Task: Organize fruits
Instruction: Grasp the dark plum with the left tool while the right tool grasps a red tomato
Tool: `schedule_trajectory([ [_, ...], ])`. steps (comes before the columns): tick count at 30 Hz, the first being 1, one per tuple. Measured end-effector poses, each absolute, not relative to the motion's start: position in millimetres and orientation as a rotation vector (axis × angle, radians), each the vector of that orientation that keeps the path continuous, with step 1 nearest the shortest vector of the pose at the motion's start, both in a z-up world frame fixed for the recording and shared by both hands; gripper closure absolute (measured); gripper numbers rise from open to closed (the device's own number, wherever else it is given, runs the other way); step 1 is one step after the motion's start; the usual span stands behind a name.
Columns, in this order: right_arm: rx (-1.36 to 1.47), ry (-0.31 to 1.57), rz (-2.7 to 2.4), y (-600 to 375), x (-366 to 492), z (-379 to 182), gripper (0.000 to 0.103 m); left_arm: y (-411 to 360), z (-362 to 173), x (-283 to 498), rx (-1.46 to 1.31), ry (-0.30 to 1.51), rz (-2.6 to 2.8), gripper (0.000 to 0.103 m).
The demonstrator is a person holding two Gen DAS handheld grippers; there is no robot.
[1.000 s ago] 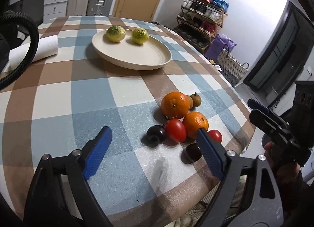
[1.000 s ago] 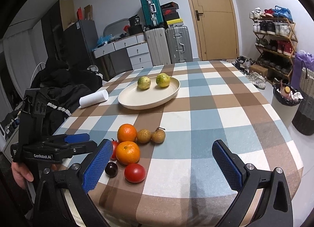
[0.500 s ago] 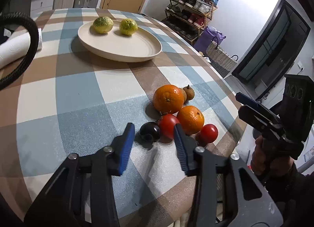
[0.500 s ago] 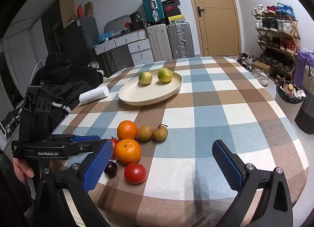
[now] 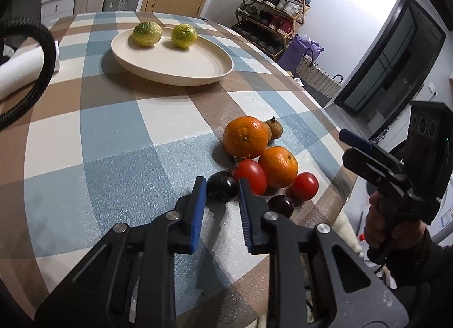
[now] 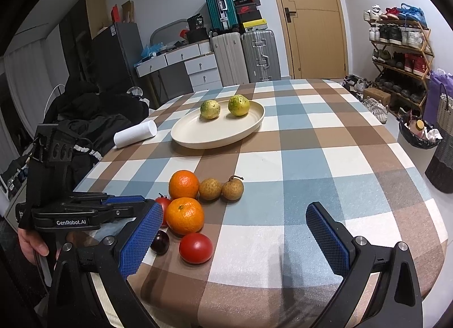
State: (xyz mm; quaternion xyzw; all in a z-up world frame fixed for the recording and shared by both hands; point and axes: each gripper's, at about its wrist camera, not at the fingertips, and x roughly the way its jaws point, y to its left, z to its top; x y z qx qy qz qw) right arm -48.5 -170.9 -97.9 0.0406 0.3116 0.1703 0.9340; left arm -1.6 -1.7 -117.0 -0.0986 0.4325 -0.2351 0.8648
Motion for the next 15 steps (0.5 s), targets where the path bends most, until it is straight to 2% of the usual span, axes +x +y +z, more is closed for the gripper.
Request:
schedule_trajectory([
  [15,0.092,0.682,0.455,-163.9,-53.9,-108.6,0.0,10.6,-104.3,-9.9,-0.25,0.867,-0.488,0.083],
])
